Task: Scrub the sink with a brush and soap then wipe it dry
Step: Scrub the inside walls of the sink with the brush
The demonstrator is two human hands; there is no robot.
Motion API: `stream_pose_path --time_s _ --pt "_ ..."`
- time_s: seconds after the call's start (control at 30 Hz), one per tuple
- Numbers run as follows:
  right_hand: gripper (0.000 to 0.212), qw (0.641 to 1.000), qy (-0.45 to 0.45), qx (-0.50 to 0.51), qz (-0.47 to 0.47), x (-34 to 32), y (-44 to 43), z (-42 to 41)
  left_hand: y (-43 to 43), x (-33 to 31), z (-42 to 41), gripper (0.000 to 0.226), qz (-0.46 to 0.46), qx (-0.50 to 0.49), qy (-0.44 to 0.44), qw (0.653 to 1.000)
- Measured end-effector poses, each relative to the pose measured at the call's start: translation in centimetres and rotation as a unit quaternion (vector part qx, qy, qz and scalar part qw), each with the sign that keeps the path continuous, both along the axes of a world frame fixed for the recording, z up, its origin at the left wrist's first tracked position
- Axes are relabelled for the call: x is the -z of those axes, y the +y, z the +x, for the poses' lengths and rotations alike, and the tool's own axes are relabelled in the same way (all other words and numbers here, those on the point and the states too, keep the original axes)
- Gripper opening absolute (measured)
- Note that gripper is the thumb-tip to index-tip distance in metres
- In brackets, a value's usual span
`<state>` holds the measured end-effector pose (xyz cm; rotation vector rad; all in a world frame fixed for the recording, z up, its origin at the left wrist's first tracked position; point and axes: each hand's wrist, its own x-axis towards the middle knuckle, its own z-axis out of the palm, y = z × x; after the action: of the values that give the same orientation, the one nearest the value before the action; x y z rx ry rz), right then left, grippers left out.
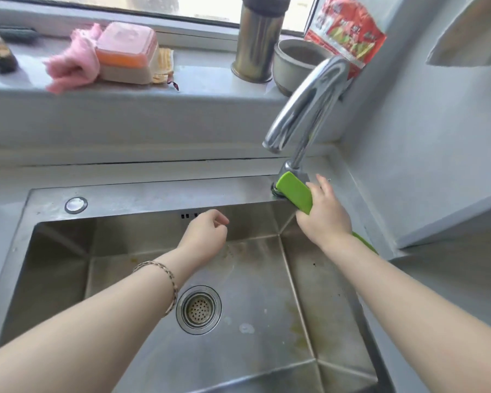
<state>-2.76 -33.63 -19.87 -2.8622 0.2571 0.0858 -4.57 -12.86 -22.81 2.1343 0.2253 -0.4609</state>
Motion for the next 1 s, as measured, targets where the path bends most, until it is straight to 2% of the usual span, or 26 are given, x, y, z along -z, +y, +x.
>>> stream_pose_path --time_s 0.1,0.2,0.37,0.6,0.67,0.73,0.77,0.83,0.87,0.93,1.0 --pt "0.056 0.997 0.024 -0.021 -0.069 -0.4 -0.5 0.5 -0.9 -0.6 -0.9 0.021 -0.006 0.003 0.007 1.0" --pt "0.043 0.995 0.0 -0.012 -0.098 -0.7 -0.2 0.6 -1.8 -1.0 -1.3 0.021 -0.02 -0.015 0.014 1.0" --pt "0.038 0.995 -0.001 0.003 -0.097 -0.6 0.0 -0.2 -2.9 -1.2 -1.7 0.028 -0.131 -0.124 0.077 0.981" --pt "0.036 0.998 0.0 0.018 -0.052 -1.3 0.1 -0.8 -2.0 -1.5 -1.9 0.025 -0.171 -0.215 0.101 0.956" --pt "0.037 1.0 0.008 0.019 0.021 -1.9 1.3 -1.4 -2.2 -2.0 -1.8 0.019 -0.217 -0.252 0.093 0.938" --pt "0.037 0.987 0.047 -0.005 0.155 -2.3 3.7 -2.6 -2.6 -2.8 -1.4 0.014 -0.295 -0.32 0.085 0.896" --pt "0.037 0.966 0.09 -0.021 0.242 -2.4 5.2 -3.5 -2.7 -3.4 -1.2 0.014 -0.334 -0.356 0.087 0.868" --pt "0.039 0.894 0.181 -0.031 0.408 -2.6 8.0 -5.3 -2.9 -4.2 -1.1 0.021 -0.397 -0.394 0.094 0.824" --pt "0.038 0.865 0.21 -0.029 0.454 -2.4 9.1 -6.0 -2.8 -4.4 -1.2 0.026 -0.421 -0.394 0.096 0.811" --pt "0.033 0.839 0.23 -0.038 0.491 -2.3 10.4 -6.7 -2.3 -4.9 -1.6 0.04 -0.437 -0.373 0.099 0.812" --pt "0.016 0.822 0.239 -0.034 0.515 -2.7 10.7 -6.6 -1.9 -4.8 -2.5 0.051 -0.394 -0.345 0.095 0.847"
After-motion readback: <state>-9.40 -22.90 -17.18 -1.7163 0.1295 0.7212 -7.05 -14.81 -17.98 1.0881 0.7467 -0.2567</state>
